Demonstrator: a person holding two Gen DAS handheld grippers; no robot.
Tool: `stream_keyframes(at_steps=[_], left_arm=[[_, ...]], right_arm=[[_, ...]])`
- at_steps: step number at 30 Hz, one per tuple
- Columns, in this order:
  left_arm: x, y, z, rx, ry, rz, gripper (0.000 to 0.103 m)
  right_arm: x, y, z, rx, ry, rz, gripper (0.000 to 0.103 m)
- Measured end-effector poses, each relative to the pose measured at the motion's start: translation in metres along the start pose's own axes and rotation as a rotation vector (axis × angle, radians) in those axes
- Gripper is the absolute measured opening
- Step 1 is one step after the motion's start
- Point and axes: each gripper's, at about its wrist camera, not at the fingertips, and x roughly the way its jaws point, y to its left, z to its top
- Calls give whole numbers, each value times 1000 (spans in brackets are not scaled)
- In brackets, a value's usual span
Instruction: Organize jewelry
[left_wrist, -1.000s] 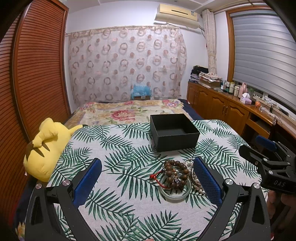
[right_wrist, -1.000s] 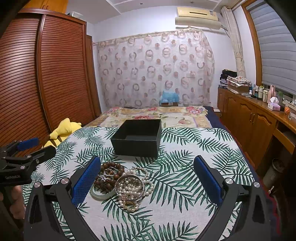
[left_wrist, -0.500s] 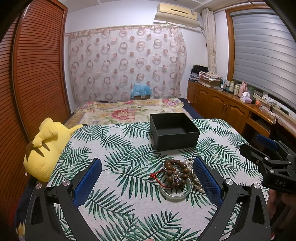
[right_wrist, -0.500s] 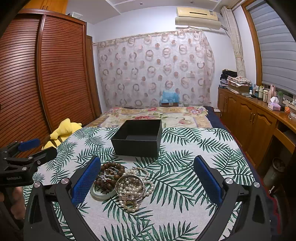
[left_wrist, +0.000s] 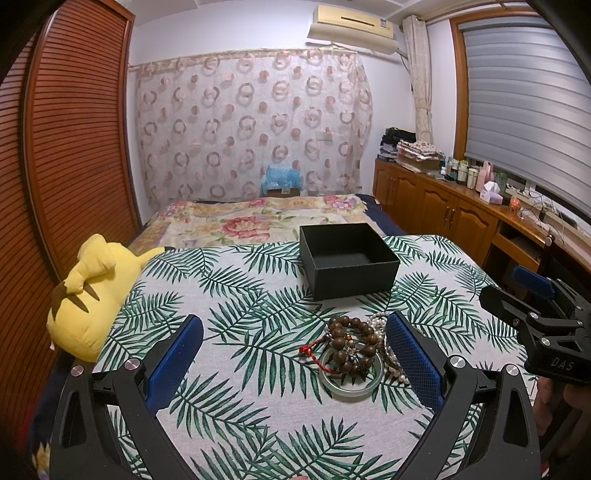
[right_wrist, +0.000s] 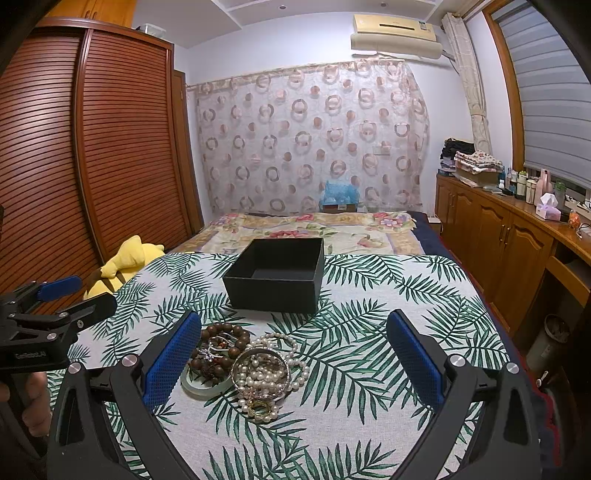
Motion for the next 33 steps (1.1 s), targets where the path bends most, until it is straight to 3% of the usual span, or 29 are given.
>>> stream_keyframes(at_steps=[20,33], left_arm=[[11,-4,-14,1,5,-1,95],[32,5,-23,-1,80,-33,95]], right_arm=[[-2,-1,1,1,3,2,100],[18,-6,-14,-6,63,43,100]])
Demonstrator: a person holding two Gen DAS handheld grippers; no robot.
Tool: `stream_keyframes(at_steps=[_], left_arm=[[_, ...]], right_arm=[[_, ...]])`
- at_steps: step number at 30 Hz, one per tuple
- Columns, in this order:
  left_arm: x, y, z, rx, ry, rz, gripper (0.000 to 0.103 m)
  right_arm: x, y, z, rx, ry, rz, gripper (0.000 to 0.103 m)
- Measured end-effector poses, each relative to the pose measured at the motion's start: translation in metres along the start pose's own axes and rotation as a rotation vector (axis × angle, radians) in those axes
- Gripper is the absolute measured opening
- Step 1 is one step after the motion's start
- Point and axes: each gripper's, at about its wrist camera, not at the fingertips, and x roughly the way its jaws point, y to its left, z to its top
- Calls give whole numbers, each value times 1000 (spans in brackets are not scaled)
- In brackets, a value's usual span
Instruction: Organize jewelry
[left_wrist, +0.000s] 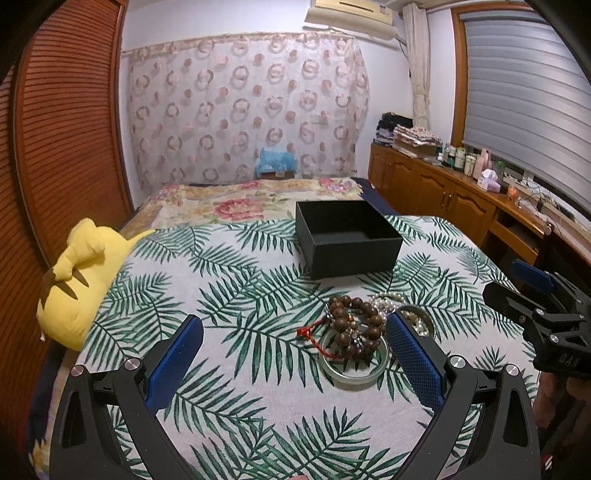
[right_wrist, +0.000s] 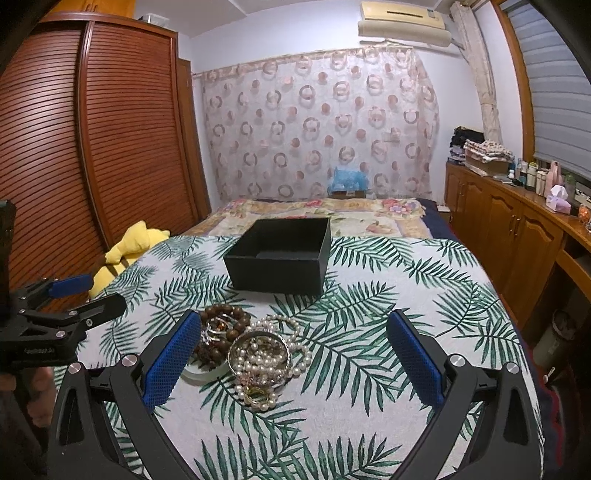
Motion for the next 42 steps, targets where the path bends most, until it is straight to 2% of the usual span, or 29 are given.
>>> stream_keyframes(at_steps=[8,15,24,26,28,30,35,42], left_arm=[[15,2,-8,4,52,-21,95],[26,5,-15,7,85,-40,95],[30,18,-16,-24,87,-60,95],[31,18,-15,-26,89,-79,94],[34,17,-13,-23,98,-105,86],[38,14,-10,-9,110,-132,80],[60,4,-7,8,163,-194,62],[83,-14,-5,39,208,-235,37]], right_arm=[[27,-2,-12,-41,112,61,99],[59,13,-20,-117,224,130,86],[89,31,-20,-211,331,163,83],[95,34,-22,-233,350,156,78],[98,35,-22,-246,359,152,74],[100,34,-23,-246,365,152,63],[97,30,-22,-239,352,164,63],[82,18,-15,-214,314,168,63]])
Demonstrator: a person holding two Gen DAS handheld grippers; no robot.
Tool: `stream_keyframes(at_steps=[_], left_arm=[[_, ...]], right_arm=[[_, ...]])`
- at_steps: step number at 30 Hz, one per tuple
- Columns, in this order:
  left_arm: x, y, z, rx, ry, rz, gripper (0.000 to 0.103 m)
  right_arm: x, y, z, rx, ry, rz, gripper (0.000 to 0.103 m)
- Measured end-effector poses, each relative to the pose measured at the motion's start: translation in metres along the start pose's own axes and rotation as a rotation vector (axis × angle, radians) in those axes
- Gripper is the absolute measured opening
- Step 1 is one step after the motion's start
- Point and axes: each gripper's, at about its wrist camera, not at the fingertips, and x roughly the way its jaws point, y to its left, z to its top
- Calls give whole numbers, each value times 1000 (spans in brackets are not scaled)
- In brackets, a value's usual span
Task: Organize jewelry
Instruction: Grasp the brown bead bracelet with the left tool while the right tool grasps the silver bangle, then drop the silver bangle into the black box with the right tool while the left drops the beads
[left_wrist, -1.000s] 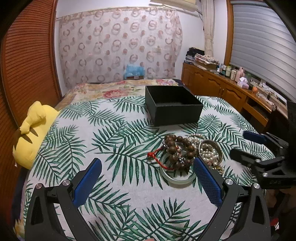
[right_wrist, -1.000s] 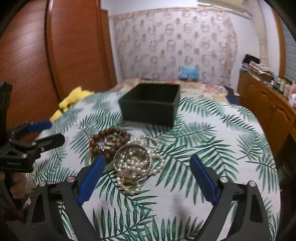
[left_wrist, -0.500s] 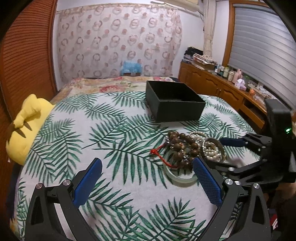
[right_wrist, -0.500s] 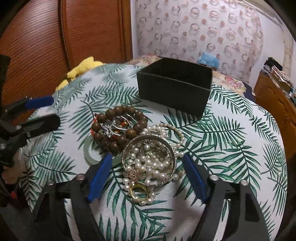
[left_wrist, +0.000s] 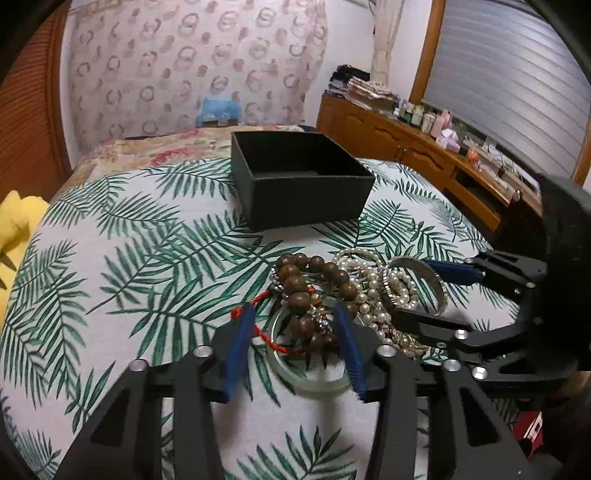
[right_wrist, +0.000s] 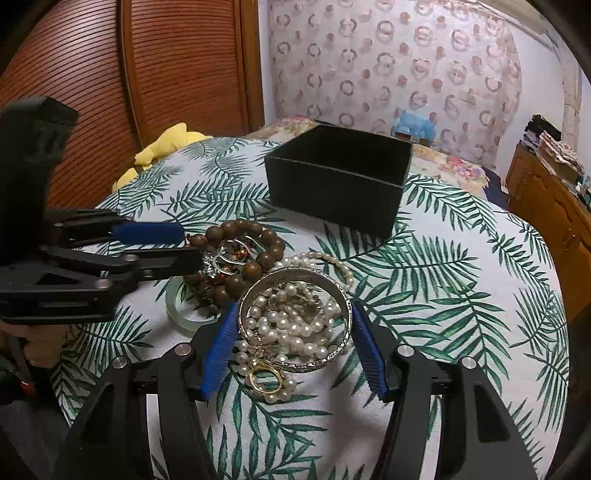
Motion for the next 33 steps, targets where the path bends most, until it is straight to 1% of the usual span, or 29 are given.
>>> stream_keyframes(at_steps=[1,3,4,6,8,11,16,23,30,33], left_arm=[[3,0,1,2,9,3,32],[7,0,1,-1,13,-2,27],[7,0,2,-3,13,-7,20],[6,1,3,-8,9,-19,18],[3,-1,3,3,1,-19,12],[-6,-3,6,7,-27,-26,12],[-32,-8,22,19,-106,-49,12],[-52,-13,47,36,-167,-57,12],[-64,-5,68,43,-209,-36,12],[-62,-2,79,48,-220,-24,12]], right_arm=[[-2,-2,0,3,-3,0,63],[-2,-2,-1,4,-5,-1,63],[-3,-3,-1,4,-5,-1,63],[-4,-4,-2,5,-6,-5,63],[-4,-5,-3,9,-8,-7,63],[-3,-7,-4,16,-12,-10,63],[-7,-12,-1,17,-24,-10,63],[-13,-15,9,7,-49,-18,63],[-15,-25,30,-5,-82,-38,63],[-9,-33,48,-9,-102,-44,63]])
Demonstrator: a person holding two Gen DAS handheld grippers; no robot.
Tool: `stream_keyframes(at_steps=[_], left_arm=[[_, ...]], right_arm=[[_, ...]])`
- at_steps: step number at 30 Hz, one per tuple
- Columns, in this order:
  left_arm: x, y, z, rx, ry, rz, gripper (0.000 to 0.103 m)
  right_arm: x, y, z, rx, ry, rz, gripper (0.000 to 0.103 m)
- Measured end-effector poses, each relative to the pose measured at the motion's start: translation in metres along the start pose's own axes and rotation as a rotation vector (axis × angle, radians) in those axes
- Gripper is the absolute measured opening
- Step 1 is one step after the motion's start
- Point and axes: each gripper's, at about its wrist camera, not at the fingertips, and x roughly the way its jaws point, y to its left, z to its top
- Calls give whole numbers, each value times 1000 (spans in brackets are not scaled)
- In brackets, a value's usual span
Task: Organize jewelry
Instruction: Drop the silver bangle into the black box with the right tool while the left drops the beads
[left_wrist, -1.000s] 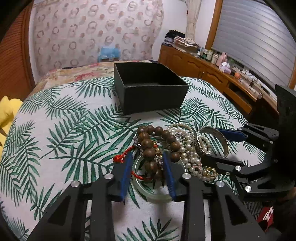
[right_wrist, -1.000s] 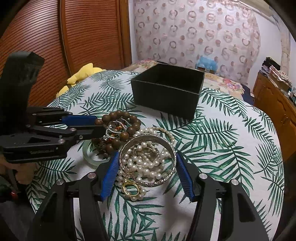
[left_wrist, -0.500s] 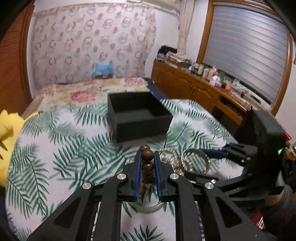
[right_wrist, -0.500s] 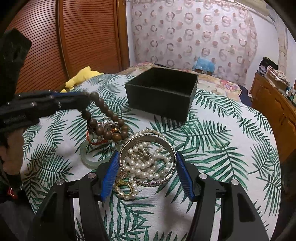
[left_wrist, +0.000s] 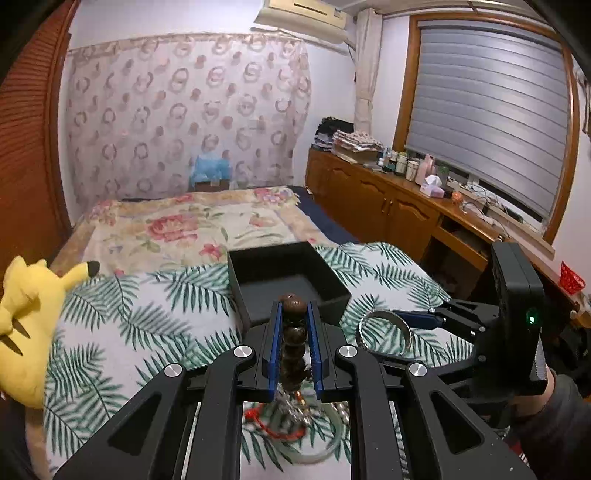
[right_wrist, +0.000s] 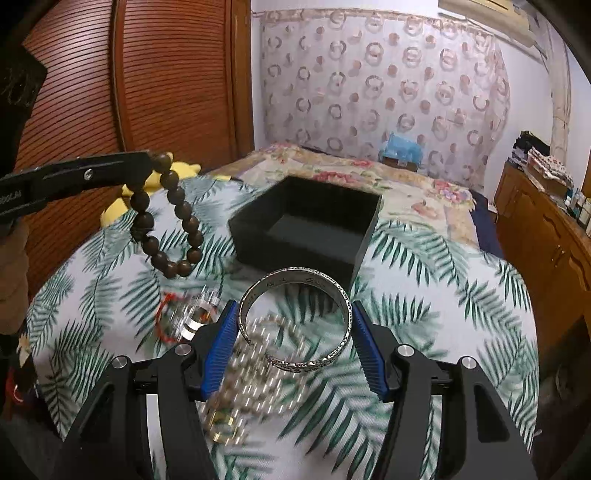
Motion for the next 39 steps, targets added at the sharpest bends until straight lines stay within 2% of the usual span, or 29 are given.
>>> stream_keyframes(at_steps=[8,16,18,24,33,34,37,39], left_arm=[[14,10,28,19,-21,39,12],[39,16,45,34,-2,82,12],[44,18,50,26,0,83,12],[58,17,67,12,2,79,12],[88,1,67,46,47,94,12],[90,1,67,45,52,96,14],[89,1,59,43,60,92,28],[86,1,52,47,66,93,30]], right_arm=[[32,-18,39,-15,-21,-22,63],[68,-33,61,-14,-10,-4,63],[72,-36,64,-16,-20,-4,71],[60,-55,59,36,-37,-22,72],[34,-58,34,42,-34,-44,72],[30,-57,31,50,-36,-39,72],[22,-53,25,62,-40,-39,72],[14,-47,19,64,-49,-39,72]])
